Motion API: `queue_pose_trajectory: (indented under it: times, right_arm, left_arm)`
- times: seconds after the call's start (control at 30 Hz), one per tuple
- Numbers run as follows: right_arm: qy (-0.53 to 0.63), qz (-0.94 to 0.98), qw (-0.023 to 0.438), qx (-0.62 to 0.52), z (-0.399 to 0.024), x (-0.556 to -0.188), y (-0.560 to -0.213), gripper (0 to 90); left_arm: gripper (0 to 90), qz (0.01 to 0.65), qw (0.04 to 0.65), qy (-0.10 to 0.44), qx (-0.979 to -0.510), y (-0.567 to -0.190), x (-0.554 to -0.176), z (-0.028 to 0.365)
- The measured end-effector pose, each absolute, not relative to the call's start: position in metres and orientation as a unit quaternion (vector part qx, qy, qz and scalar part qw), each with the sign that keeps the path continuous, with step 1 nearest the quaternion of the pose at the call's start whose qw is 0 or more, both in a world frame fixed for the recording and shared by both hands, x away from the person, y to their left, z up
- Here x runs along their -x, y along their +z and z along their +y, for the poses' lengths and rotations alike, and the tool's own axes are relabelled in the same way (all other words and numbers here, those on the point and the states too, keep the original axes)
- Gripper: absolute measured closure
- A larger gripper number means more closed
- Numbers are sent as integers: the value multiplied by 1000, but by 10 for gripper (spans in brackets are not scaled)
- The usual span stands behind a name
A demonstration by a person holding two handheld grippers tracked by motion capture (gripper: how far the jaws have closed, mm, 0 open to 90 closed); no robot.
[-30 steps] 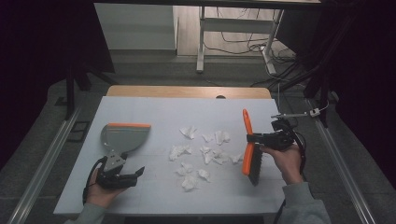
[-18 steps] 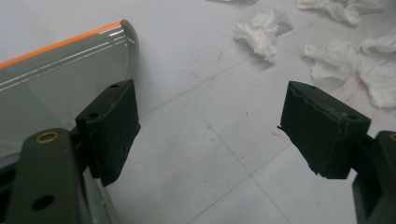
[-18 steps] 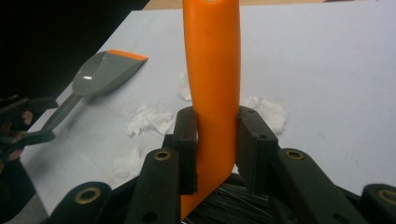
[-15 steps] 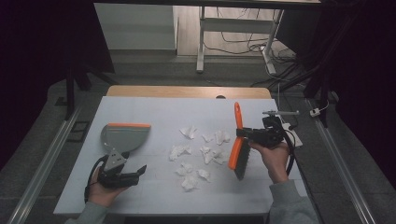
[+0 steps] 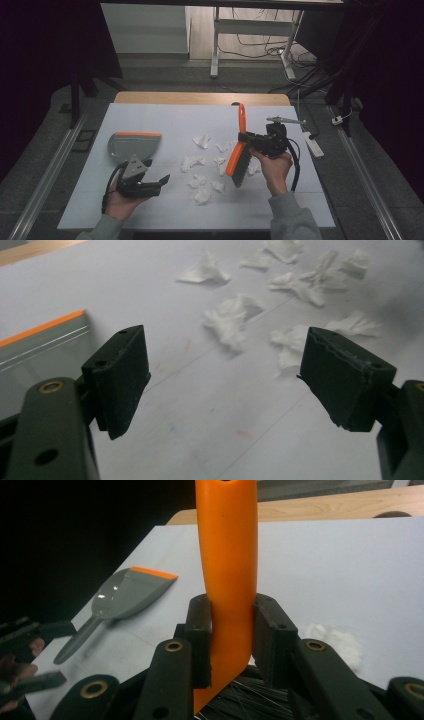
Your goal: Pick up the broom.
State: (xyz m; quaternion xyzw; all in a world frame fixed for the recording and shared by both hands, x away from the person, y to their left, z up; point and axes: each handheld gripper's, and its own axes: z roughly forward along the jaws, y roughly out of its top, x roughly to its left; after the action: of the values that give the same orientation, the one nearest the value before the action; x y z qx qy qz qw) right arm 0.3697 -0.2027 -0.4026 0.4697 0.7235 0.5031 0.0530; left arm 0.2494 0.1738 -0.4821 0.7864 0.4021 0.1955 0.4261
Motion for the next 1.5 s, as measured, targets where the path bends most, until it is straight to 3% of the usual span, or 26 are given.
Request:
queue_pose_trajectory:
  times: [0.43,0.87,1.0,1.27,1.5]
  right_arm:
    - [527,707,69,-466,-164,-363,-410,711]
    - [551,681,67,-478,-151,-355,-425,711]
    - [562,672,70,-476,-143,-348,-427,711]
    - [574,664,66,-474,-139,-343,-426,711]
    - [595,650,56,-470,-138,-337,-420,711]
  left_arm:
    - [205,348,436,170,-812,-473,-258,113]
    - [226,333,449,150,-816,-472,-266,80]
    - [309,336,462,142,-809,-473,-270,77]
    - [335,341,475,137,-800,-471,-270,78]
    - [457,335,475,136,-802,-474,-270,74]
